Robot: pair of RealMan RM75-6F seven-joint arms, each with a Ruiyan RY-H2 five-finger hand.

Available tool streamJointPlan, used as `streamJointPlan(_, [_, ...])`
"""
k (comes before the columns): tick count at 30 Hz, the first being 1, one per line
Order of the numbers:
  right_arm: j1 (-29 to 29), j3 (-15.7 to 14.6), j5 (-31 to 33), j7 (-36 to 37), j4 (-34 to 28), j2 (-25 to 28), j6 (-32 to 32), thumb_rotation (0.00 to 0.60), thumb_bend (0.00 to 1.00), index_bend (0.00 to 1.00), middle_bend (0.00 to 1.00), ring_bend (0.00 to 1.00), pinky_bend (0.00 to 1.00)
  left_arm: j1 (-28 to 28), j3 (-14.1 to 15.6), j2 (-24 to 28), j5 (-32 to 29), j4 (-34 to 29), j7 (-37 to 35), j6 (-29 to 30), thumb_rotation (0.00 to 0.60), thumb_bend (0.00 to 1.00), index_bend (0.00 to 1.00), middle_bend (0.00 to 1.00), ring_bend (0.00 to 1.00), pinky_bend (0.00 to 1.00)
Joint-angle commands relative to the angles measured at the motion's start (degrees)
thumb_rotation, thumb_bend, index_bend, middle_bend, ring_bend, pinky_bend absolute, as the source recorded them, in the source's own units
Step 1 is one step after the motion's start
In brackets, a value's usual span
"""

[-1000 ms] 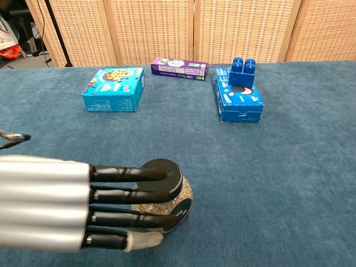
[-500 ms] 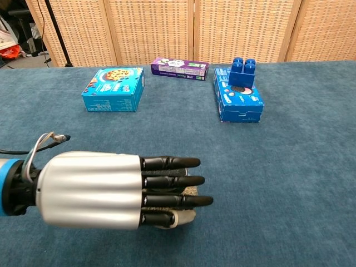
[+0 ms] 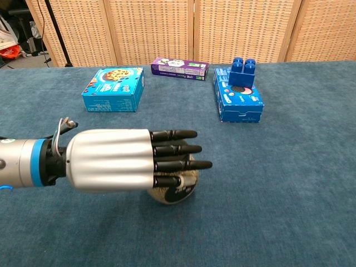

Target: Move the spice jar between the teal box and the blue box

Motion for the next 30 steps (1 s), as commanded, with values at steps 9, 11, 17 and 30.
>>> streamJointPlan(9, [0.28,0.35,1.25,0.54,0.18,0.13,-0.95,0.6,0.0,0.0,0.0,0.0,0.0,-3.02,-1.7,-2.17,-5.84,5.27,-0.13,-1.86,0.6,0.33,0.17,0.0,0.0,0.0])
streamJointPlan(11, [0.37,0.56,1.75,0.72,0.23,0.17,-1.2,0.6,0.0,0.0,0.0,0.0,0.0,-3.67,-1.81,-2.73,-6.85,6.61,-0.39,-2.35,0.6,0.33,0.17,0.0,0.0,0.0])
streamJointPlan(17, [0.58,0.95,2.89,0.93,0.37,0.26,-1.89,0.6,0.0,0.0,0.0,0.0,0.0,-5.05,-1.86,-4.14,-9.6,11.13,-2.01,-2.5,0.6,0.33,0.17,0.0,0.0,0.0])
streamJointPlan(30, [1.68,1.64,5.09,-0.63,0.3,-0.14,-4.46,0.6,0.0,0.0,0.0,0.0,0.0,-8.67,-2.49,-8.2,-15.36,22.65,-5.94,-2.46,0.6,0.33,0.17,0.0,0.0,0.0])
